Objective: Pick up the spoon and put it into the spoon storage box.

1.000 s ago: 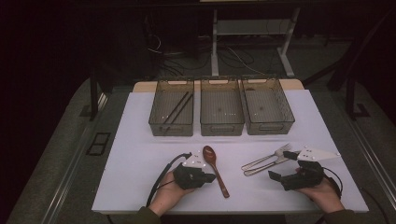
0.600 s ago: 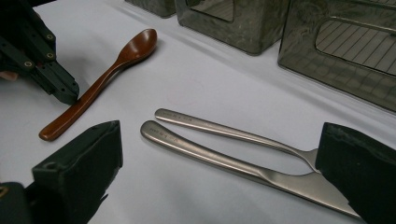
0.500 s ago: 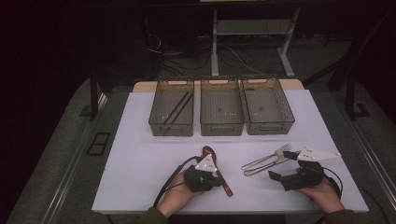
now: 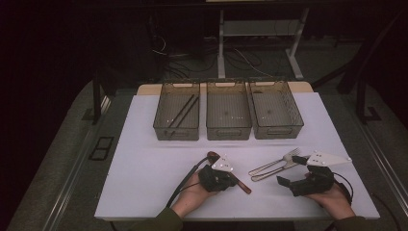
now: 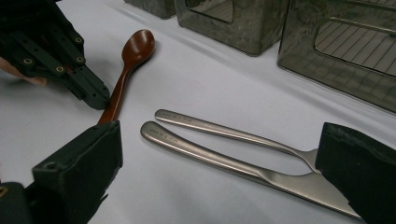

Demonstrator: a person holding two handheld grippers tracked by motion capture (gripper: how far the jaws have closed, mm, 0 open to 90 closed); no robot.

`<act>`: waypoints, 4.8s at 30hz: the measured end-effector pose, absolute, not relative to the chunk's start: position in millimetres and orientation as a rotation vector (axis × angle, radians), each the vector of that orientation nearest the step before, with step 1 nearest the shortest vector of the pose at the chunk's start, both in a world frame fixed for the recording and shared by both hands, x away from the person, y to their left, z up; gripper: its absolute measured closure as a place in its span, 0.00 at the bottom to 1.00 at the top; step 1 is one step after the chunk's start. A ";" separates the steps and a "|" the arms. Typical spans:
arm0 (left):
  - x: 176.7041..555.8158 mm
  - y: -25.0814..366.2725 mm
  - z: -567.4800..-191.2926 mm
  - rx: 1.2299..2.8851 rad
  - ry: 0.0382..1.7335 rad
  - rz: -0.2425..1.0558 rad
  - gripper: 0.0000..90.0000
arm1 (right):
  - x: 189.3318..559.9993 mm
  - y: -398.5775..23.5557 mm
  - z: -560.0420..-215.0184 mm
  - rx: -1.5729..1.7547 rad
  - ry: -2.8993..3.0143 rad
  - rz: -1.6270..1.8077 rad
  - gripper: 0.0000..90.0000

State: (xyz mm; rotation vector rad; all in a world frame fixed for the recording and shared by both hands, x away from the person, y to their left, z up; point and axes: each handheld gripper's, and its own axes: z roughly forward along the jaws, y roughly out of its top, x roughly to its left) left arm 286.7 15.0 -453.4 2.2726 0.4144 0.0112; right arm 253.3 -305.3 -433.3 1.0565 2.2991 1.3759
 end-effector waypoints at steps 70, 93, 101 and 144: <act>366.3 72.7 -438.4 2.314 0.616 0.109 0.34 | 253.6 -306.3 -434.1 1.059 2.303 1.373 0.00; 357.8 69.7 -443.1 2.366 0.481 0.090 0.52 | 253.8 -306.6 -434.0 1.061 2.301 1.375 0.00; 354.0 76.9 -442.0 2.384 0.389 0.133 0.59 | 253.7 -306.4 -434.0 1.061 2.303 1.374 0.00; 345.3 100.4 -423.6 2.267 0.470 0.100 0.90 | 253.4 -306.7 -433.7 1.060 2.302 1.375 0.00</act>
